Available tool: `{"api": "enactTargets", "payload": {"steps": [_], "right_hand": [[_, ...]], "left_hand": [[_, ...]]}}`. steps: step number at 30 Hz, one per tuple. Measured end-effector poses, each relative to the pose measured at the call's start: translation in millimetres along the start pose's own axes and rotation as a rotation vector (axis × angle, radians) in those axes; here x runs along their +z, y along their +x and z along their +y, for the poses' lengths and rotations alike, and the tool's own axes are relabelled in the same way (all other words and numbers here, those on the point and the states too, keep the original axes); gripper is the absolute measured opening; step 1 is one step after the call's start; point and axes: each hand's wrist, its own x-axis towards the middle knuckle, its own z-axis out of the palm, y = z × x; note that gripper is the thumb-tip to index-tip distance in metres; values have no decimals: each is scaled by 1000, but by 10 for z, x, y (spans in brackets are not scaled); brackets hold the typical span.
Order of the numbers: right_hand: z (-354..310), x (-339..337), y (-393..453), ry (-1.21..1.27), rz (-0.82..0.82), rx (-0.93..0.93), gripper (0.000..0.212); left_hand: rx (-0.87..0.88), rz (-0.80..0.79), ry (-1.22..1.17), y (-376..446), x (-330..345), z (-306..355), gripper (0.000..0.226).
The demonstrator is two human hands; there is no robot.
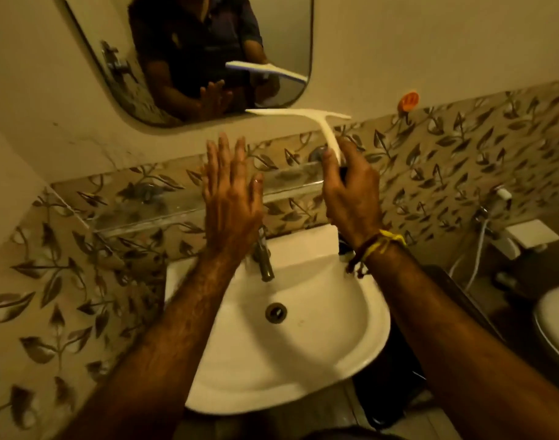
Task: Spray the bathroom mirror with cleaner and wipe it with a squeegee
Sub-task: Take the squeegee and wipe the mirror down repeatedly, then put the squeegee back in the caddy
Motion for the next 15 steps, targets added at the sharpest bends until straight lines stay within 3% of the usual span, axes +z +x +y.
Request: {"api": "enactTargets", "payload": {"steps": [3,8,15], "right_hand": [[351,-423,-159,2,67,97,14],[956,-1029,-294,-80,147,285,15],[1812,-1896,-467,-177,260,572,15]], "left_hand": [[-52,-98,-189,-466,466,320,50],[-168,-390,-302,-931,1333,875,40],[-411,-957,-166,-1261,2597,1445,64]]}}
